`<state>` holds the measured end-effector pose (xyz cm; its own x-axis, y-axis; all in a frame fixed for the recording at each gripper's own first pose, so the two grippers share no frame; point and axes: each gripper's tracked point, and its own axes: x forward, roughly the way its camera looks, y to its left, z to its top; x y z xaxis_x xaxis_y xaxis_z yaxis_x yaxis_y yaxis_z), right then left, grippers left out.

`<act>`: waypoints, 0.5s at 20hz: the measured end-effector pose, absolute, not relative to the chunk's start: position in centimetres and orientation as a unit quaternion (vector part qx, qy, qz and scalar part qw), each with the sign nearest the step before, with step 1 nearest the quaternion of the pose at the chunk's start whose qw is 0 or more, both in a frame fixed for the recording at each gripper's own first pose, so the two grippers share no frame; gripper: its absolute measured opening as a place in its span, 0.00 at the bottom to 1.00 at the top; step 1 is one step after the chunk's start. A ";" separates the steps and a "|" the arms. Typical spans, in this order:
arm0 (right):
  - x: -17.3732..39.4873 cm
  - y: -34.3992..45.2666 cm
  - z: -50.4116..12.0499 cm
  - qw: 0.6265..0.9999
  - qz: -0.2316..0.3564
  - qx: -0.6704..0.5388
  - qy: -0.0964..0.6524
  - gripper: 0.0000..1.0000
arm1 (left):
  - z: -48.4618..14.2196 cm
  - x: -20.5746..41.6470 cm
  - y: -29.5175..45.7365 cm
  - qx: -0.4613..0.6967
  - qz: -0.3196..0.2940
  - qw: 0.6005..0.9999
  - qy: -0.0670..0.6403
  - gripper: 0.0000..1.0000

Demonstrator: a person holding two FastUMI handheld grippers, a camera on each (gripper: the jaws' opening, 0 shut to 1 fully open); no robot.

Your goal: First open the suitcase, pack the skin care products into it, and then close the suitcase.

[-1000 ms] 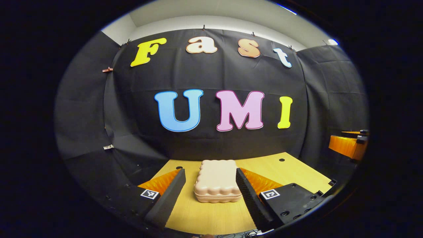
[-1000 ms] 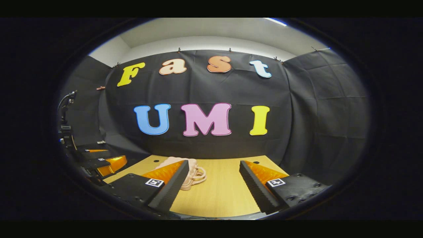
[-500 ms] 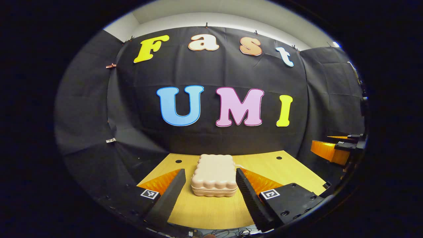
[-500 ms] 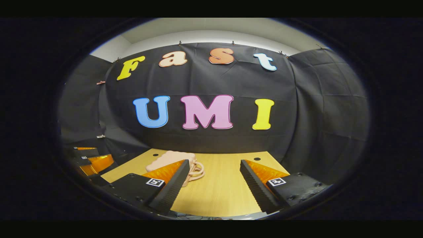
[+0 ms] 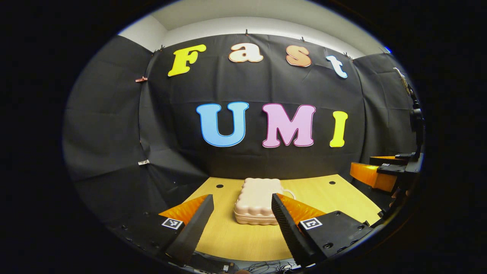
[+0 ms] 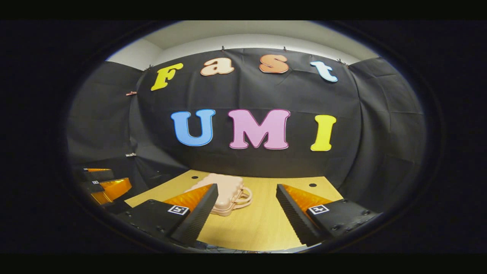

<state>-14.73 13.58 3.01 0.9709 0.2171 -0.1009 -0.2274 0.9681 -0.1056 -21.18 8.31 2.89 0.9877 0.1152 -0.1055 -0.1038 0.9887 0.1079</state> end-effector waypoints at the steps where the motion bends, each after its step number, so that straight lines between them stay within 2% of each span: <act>1: -14.7 13.6 3.1 0.991 0.113 -0.061 0.042 0.97 | 2.8 -21.8 8.4 0.051 0.058 0.995 0.056 0.96; 10: -14.6 13.8 2.7 0.992 0.106 -0.059 0.044 0.97 | 2.3 -20.7 9.2 0.053 0.057 0.996 0.054 0.96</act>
